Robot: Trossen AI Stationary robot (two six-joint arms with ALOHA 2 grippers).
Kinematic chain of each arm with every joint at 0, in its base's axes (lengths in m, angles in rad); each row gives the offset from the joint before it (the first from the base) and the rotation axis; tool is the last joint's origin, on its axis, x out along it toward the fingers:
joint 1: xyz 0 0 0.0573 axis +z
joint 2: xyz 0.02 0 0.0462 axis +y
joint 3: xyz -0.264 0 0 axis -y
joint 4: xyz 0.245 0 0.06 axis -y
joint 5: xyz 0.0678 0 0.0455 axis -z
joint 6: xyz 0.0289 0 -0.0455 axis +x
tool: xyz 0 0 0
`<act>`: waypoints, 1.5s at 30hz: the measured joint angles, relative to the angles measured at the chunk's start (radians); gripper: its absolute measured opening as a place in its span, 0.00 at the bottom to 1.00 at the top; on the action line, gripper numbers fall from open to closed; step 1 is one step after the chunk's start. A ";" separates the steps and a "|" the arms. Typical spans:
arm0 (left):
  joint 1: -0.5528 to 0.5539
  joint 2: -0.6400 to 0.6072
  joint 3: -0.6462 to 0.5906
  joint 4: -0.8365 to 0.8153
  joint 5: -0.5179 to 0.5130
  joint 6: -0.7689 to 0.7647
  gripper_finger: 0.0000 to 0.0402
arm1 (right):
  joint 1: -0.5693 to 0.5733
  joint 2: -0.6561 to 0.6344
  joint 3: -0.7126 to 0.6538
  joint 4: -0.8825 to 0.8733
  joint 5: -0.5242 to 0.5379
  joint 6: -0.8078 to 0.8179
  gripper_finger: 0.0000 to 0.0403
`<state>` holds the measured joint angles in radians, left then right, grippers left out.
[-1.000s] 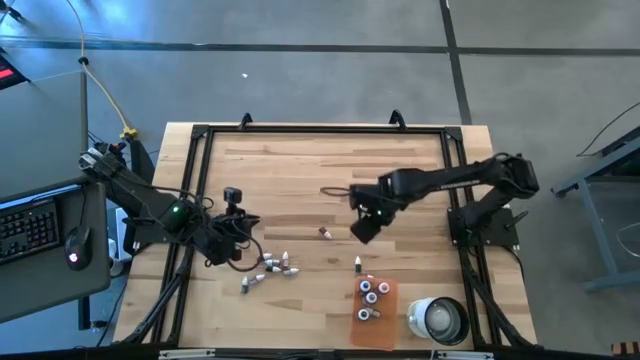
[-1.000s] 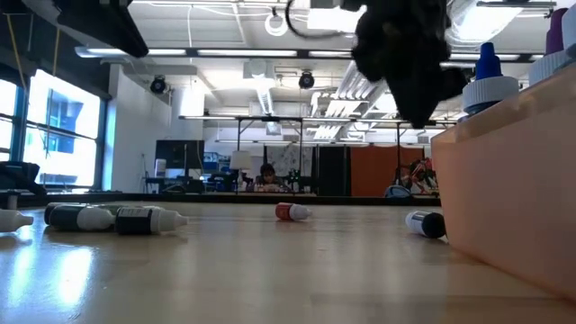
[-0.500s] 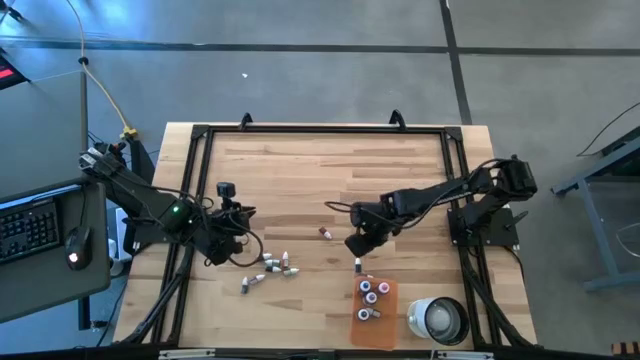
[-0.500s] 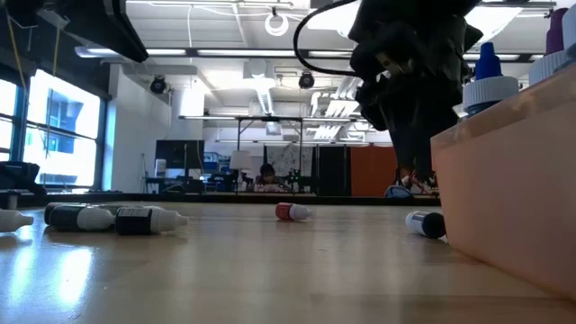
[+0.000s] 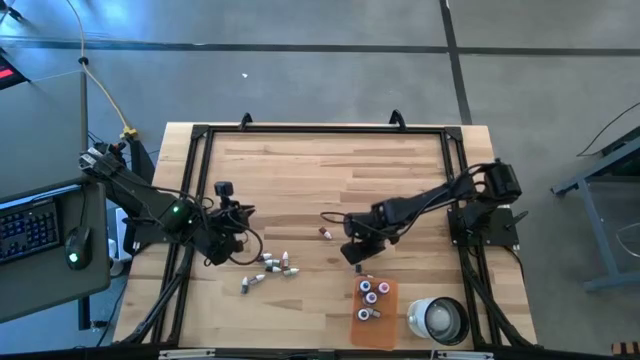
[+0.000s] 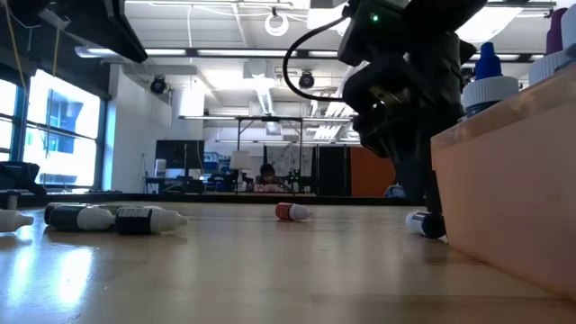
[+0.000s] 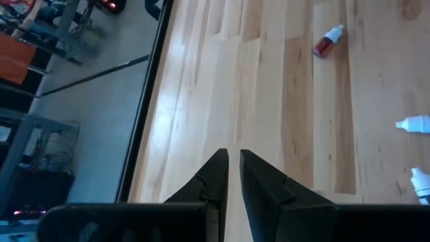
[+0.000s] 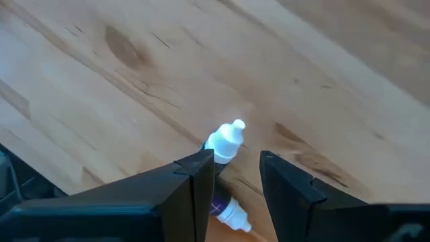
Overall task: Pick & Place food coloring
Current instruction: Put the top right small green food coloring bottle into the orange bin
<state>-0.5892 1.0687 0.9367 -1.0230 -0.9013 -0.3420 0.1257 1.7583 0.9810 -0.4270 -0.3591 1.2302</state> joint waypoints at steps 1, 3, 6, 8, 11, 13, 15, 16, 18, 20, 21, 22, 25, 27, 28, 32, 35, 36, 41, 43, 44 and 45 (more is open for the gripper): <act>0.000 0.000 0.000 -0.006 -0.001 -0.003 0.09 | 0.000 0.007 0.000 0.009 -0.003 0.004 0.28; 0.000 0.000 -0.002 -0.005 -0.004 -0.004 0.09 | 0.000 0.015 0.000 0.029 -0.015 0.013 0.28; 0.000 0.000 -0.015 -0.007 -0.011 -0.007 0.09 | 0.000 0.031 0.000 0.066 -0.023 0.040 0.28; 0.000 0.000 -0.020 -0.012 -0.031 -0.017 0.09 | 0.000 0.045 0.000 0.065 -0.033 0.049 0.28; 0.000 0.000 -0.021 -0.036 -0.053 -0.034 0.09 | 0.000 0.066 0.001 0.069 -0.039 0.051 0.28; 0.000 0.000 -0.021 -0.038 -0.064 -0.037 0.09 | -0.002 0.078 0.003 0.070 -0.051 0.052 0.28; 0.000 0.000 -0.021 -0.050 -0.084 -0.041 0.09 | -0.002 0.084 0.003 0.072 -0.053 0.044 0.28; 0.000 0.000 -0.021 -0.057 -0.092 -0.046 0.09 | -0.002 0.084 0.003 0.072 -0.053 0.034 0.28; 0.000 0.000 -0.022 -0.064 -0.100 -0.058 0.09 | -0.002 0.084 0.003 0.071 -0.053 0.026 0.28; 0.000 0.000 -0.022 -0.075 -0.103 -0.070 0.09 | -0.002 0.083 0.003 0.072 -0.063 0.021 0.28; 0.000 0.000 -0.022 -0.081 -0.106 -0.075 0.09 | -0.002 0.083 0.003 0.073 -0.074 0.012 0.28; 0.000 0.000 -0.022 -0.084 -0.109 -0.079 0.09 | -0.002 0.084 0.002 0.073 -0.085 -0.002 0.28; 0.000 0.000 -0.022 -0.085 -0.116 -0.082 0.09 | -0.001 0.085 0.002 0.072 -0.091 -0.031 0.28; 0.000 0.000 -0.022 -0.086 -0.122 -0.084 0.09 | -0.001 0.085 0.002 0.071 -0.092 -0.032 0.28; 0.000 0.000 -0.022 -0.086 -0.127 -0.086 0.09 | -0.001 0.085 0.002 0.070 -0.091 -0.034 0.28; 0.000 0.000 -0.022 -0.087 -0.131 -0.086 0.09 | 0.001 0.085 0.002 0.065 -0.089 -0.070 0.23; 0.000 0.000 -0.022 -0.087 -0.131 -0.086 0.09 | 0.001 0.085 0.001 0.065 -0.091 -0.089 0.16; 0.000 0.000 -0.022 -0.087 -0.130 -0.086 0.09 | 0.001 0.085 0.001 0.065 -0.093 -0.092 0.14; 0.000 0.000 -0.022 -0.079 -0.130 -0.086 0.09 | -0.001 0.086 0.000 0.080 -0.098 -0.094 0.11; 0.000 0.000 -0.022 -0.075 -0.129 -0.085 0.09 | -0.009 0.087 -0.001 0.106 -0.113 -0.094 0.11; 0.000 0.000 -0.022 -0.075 -0.125 -0.085 0.09 | -0.016 0.088 -0.002 0.121 -0.122 -0.095 0.11; 0.000 0.000 -0.022 -0.074 -0.121 -0.085 0.09 | -0.024 0.087 -0.002 0.136 -0.128 -0.104 0.12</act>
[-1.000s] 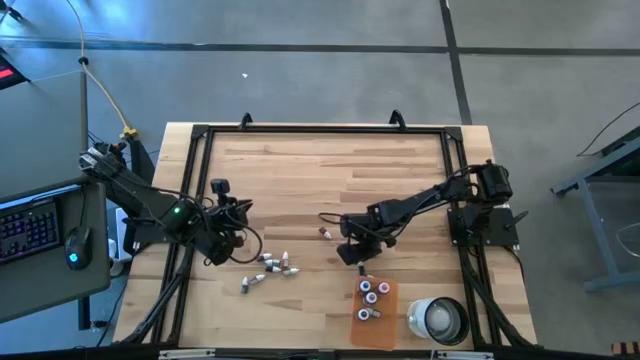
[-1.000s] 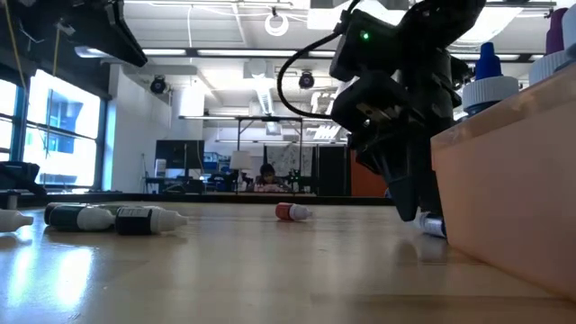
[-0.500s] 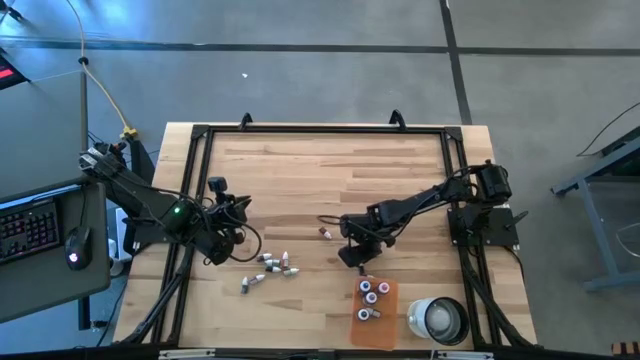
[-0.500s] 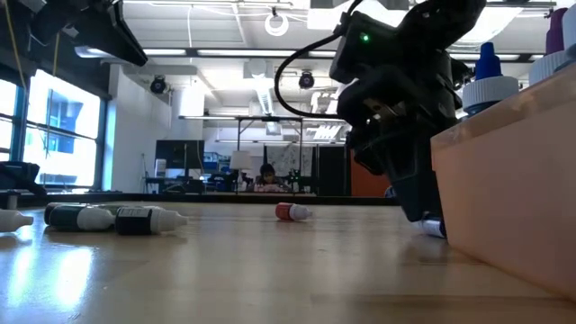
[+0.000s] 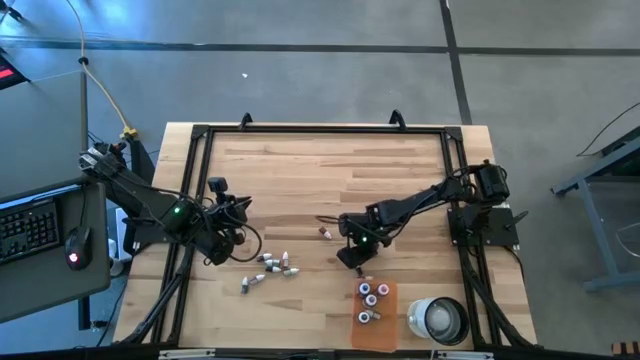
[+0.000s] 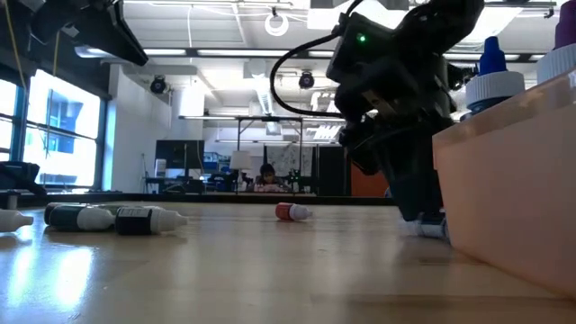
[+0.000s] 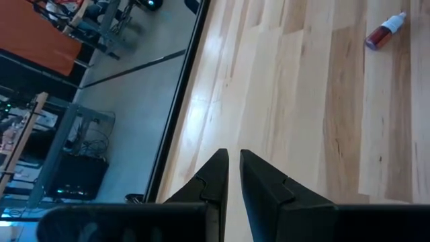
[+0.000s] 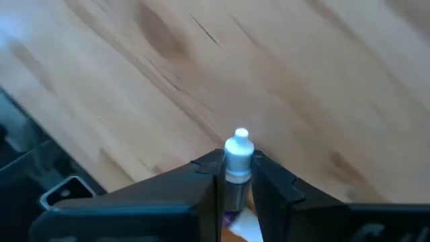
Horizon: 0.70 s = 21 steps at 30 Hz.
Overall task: Pick & Place food coloring
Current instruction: Put the top right small green food coloring bottle into the orange bin
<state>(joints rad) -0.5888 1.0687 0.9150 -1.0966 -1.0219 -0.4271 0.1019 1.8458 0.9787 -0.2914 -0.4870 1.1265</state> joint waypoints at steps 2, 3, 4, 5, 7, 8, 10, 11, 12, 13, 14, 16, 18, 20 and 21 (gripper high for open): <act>0.000 0.000 0.000 0.005 0.008 0.000 0.09 | -0.018 -0.005 0.000 0.028 0.002 -0.031 0.13; 0.000 0.000 0.000 0.007 0.010 0.001 0.09 | -0.030 -0.011 0.000 0.037 0.002 -0.043 0.12; 0.000 0.000 0.000 0.010 0.011 0.001 0.09 | -0.042 -0.017 0.000 0.041 0.004 -0.057 0.11; 0.000 0.000 -0.001 0.014 0.012 0.004 0.09 | -0.055 -0.020 0.001 0.048 0.010 -0.069 0.09; 0.000 0.000 -0.001 0.038 0.012 0.024 0.09 | -0.079 -0.032 0.022 0.041 0.022 -0.108 0.04; 0.000 0.000 -0.001 0.055 0.012 0.041 0.09 | -0.090 -0.036 0.041 0.036 0.030 -0.138 0.01; 0.000 0.000 -0.001 0.094 0.021 0.077 0.09 | -0.108 -0.042 0.094 0.019 0.034 -0.210 0.01; 0.000 0.000 -0.001 0.115 0.029 0.099 0.09 | -0.113 -0.044 0.125 -0.008 0.048 -0.243 0.02; 0.000 0.000 -0.001 0.138 0.042 0.119 0.09 | -0.116 -0.045 0.158 -0.044 0.074 -0.273 0.02; 0.000 0.000 -0.001 0.163 0.059 0.139 0.09 | -0.116 -0.045 0.193 -0.080 0.104 -0.313 0.02; 0.000 0.001 -0.001 0.183 0.079 0.162 0.09 | -0.112 -0.045 0.228 -0.124 0.134 -0.367 0.02; 0.000 0.001 -0.001 0.224 0.113 0.196 0.09 | -0.092 -0.045 0.299 -0.227 0.195 -0.502 0.00; 0.000 0.001 -0.001 0.245 0.141 0.227 0.09 | -0.059 -0.045 0.364 -0.334 0.280 -0.627 0.00; 0.000 0.001 -0.001 0.253 0.156 0.240 0.09 | -0.024 -0.045 0.418 -0.434 0.373 -0.714 0.01; 0.000 0.001 -0.001 0.253 0.159 0.240 0.09 | -0.008 -0.045 0.438 -0.465 0.415 -0.757 0.02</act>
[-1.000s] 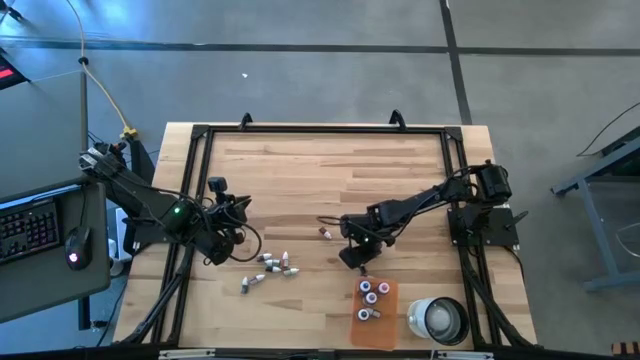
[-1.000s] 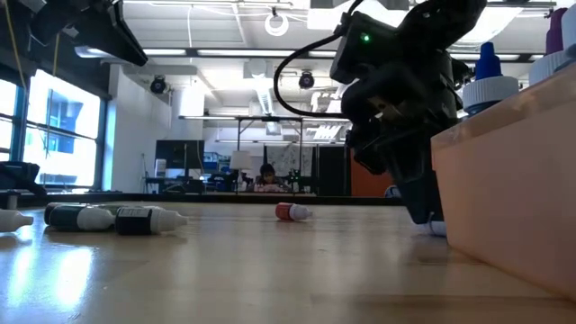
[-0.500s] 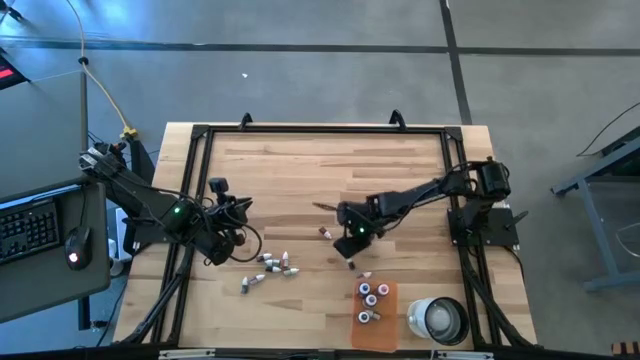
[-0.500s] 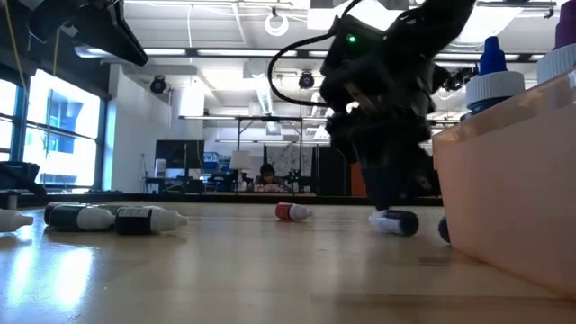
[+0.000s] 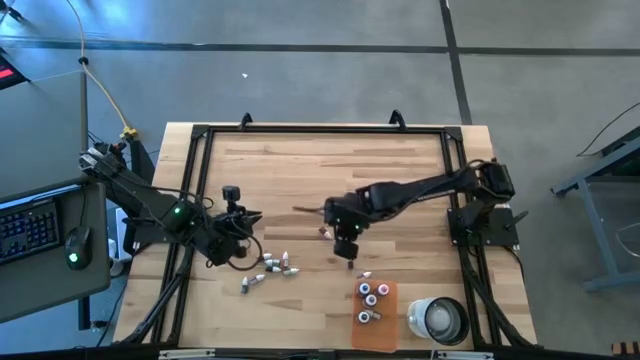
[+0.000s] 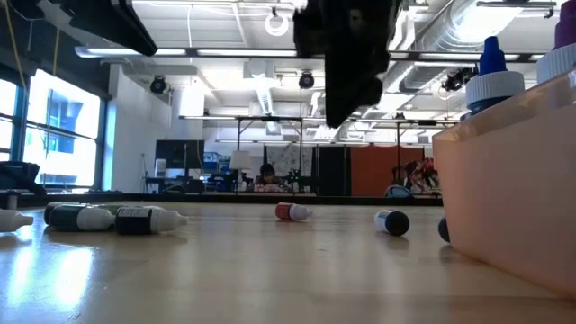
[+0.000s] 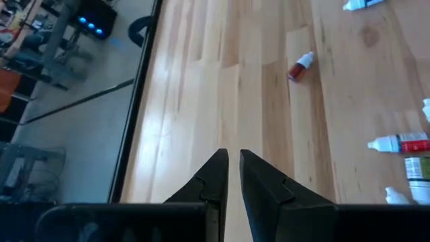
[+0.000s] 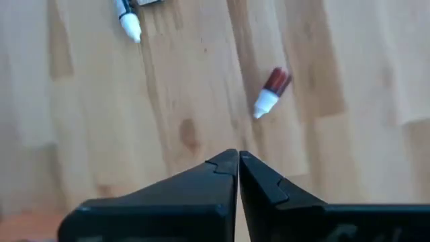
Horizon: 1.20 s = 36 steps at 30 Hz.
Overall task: Pick & Place food coloring
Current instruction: Put the top right small green food coloring bottle into the orange bin
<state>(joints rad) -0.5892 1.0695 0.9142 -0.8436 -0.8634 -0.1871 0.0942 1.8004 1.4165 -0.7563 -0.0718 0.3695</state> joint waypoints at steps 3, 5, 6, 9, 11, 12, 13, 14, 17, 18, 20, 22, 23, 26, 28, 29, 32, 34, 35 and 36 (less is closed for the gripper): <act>0.000 0.000 0.000 0.000 0.014 0.000 0.09 | 0.045 -0.001 0.033 -0.033 0.096 -0.099 0.02; 0.000 0.000 0.000 0.001 0.019 0.000 0.09 | 0.066 -0.001 0.034 -0.008 0.151 -0.179 0.02; 0.000 0.000 0.000 0.000 0.019 0.000 0.09 | 0.073 -0.001 0.029 0.021 0.175 -0.199 0.02; 0.000 0.000 0.000 0.004 0.030 0.000 0.09 | 0.080 -0.001 0.003 0.079 0.188 -0.142 0.04; 0.000 0.000 0.000 0.010 0.049 0.000 0.09 | 0.078 -0.001 -0.017 0.073 0.172 -0.103 0.07; 0.000 0.000 0.000 0.011 0.051 0.000 0.09 | 0.077 -0.001 -0.028 0.071 0.167 -0.096 0.08; 0.000 0.000 0.000 0.014 0.051 0.000 0.09 | 0.077 -0.001 -0.038 0.065 0.157 -0.093 0.11; 0.000 0.000 0.000 0.014 0.051 0.000 0.09 | 0.077 -0.001 -0.048 0.051 0.138 -0.093 0.13; 0.000 0.000 0.000 0.014 0.051 0.000 0.09 | 0.077 -0.001 -0.080 0.027 0.075 -0.158 0.20; 0.000 0.000 0.000 0.013 0.051 0.000 0.09 | 0.078 -0.001 -0.090 0.028 0.060 -0.191 0.22; 0.000 0.000 0.000 0.013 0.051 0.000 0.09 | 0.078 -0.001 -0.110 0.027 0.024 -0.267 0.27; 0.000 0.000 0.000 0.015 0.051 -0.001 0.09 | 0.073 -0.001 -0.125 0.030 -0.001 -0.351 0.30; 0.000 0.000 0.000 0.019 0.051 -0.001 0.09 | 0.068 -0.001 -0.131 0.031 -0.011 -0.393 0.32; 0.000 0.000 0.000 0.042 0.052 -0.003 0.09 | 0.054 -0.001 -0.146 0.037 -0.043 -0.503 0.37; 0.000 0.000 0.000 0.044 0.065 -0.004 0.09 | 0.046 -0.001 -0.161 0.055 -0.072 -0.589 0.40; 0.000 0.000 0.000 0.046 0.073 -0.004 0.09 | 0.043 -0.001 -0.171 0.075 -0.086 -0.640 0.42; 0.000 0.000 0.000 0.061 0.076 -0.004 0.09 | 0.042 -0.001 -0.218 0.174 -0.131 -0.768 0.46; 0.000 0.000 0.000 0.084 0.079 -0.004 0.09 | 0.042 -0.001 -0.257 0.251 -0.163 -0.834 0.48; 0.000 0.000 0.000 0.094 0.086 -0.004 0.09 | 0.043 -0.001 -0.278 0.287 -0.173 -0.864 0.49; 0.000 0.000 0.000 0.105 0.095 -0.004 0.09 | 0.044 -0.001 -0.296 0.320 -0.177 -0.886 0.50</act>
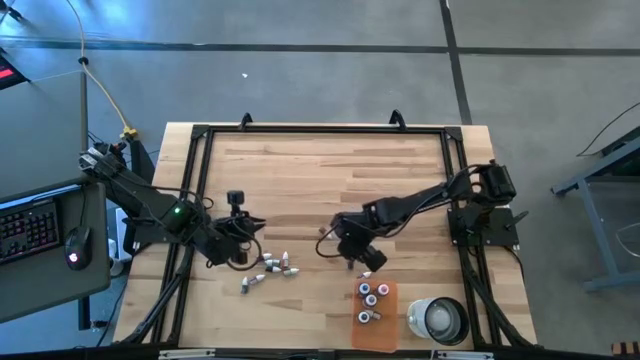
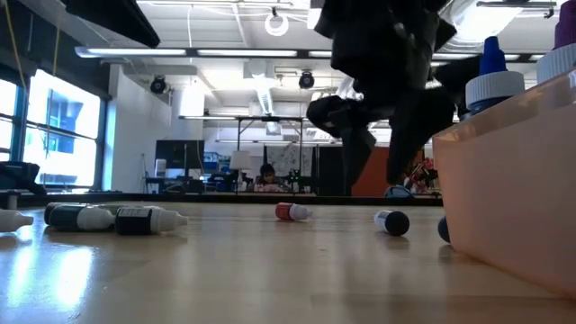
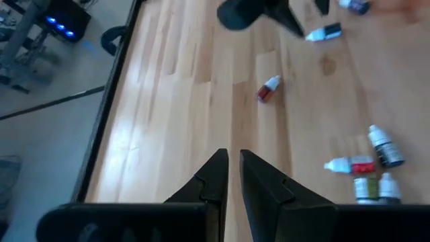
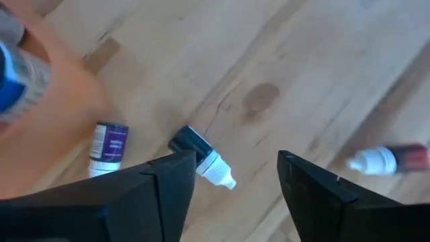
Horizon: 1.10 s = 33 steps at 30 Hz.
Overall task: Pick & Place food coloring
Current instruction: Put the top right small green food coloring bottle into the orange bin
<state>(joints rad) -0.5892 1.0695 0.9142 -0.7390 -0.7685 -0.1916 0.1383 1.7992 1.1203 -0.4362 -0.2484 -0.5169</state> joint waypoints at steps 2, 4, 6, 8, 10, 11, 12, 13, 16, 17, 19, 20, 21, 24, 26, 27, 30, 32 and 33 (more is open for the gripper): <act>0.000 0.000 0.000 0.017 0.009 0.000 0.09 | 0.000 0.000 -0.032 0.041 -0.007 -0.045 0.52; 0.000 0.000 0.000 0.031 0.022 0.001 0.09 | 0.000 0.000 -0.069 0.087 -0.029 -0.093 0.52; 0.000 0.000 0.000 0.043 0.035 0.001 0.09 | 0.000 0.000 -0.111 0.135 -0.048 -0.154 0.53; 0.000 0.000 0.000 0.043 0.044 0.002 0.09 | 0.000 0.000 -0.152 0.202 -0.048 -0.203 0.53; 0.000 0.000 0.000 0.042 0.045 0.002 0.09 | 0.000 0.000 -0.187 0.259 -0.048 -0.227 0.53; 0.000 0.000 0.000 0.043 0.045 0.002 0.09 | -0.002 0.000 -0.204 0.293 -0.048 -0.231 0.53; 0.000 0.000 0.000 0.042 0.045 0.003 0.09 | -0.003 0.000 -0.220 0.328 -0.049 -0.238 0.53; 0.000 0.000 0.000 0.042 0.045 0.003 0.09 | -0.003 0.000 -0.233 0.361 -0.052 -0.249 0.53; 0.000 0.000 0.000 0.042 0.045 0.003 0.09 | -0.003 0.000 -0.270 0.447 -0.080 -0.291 0.53; 0.000 0.000 0.000 0.042 0.045 0.003 0.09 | -0.004 0.005 -0.282 0.482 -0.101 -0.300 0.53; 0.000 0.000 0.000 0.042 0.045 0.003 0.09 | -0.003 0.021 -0.301 0.551 -0.140 -0.303 0.52; 0.000 0.000 0.000 0.042 0.045 0.003 0.09 | -0.004 0.036 -0.306 0.573 -0.161 -0.304 0.52; 0.000 0.000 0.000 0.042 0.045 0.004 0.09 | -0.004 0.052 -0.305 0.586 -0.182 -0.308 0.52; 0.000 0.000 0.001 0.042 0.044 0.003 0.09 | -0.007 0.097 -0.292 0.591 -0.196 -0.325 0.50; 0.000 0.000 0.001 0.042 0.044 0.003 0.09 | -0.016 0.118 -0.286 0.591 -0.202 -0.315 0.49; 0.000 0.000 0.001 0.042 0.044 0.003 0.09 | -0.023 0.122 -0.286 0.593 -0.209 -0.298 0.48; 0.000 0.000 0.001 0.042 0.044 -0.004 0.09 | -0.048 0.126 -0.286 0.589 -0.234 -0.244 0.44; 0.000 0.000 0.001 0.042 0.044 -0.007 0.09 | -0.066 0.128 -0.286 0.588 -0.266 -0.199 0.42; 0.000 0.000 0.001 0.042 0.044 -0.007 0.09 | -0.073 0.129 -0.287 0.586 -0.272 -0.184 0.40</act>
<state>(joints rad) -0.5896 1.0692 0.9154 -0.6971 -0.7246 -0.1986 0.0656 1.9282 0.8334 0.1501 -0.5208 -0.7005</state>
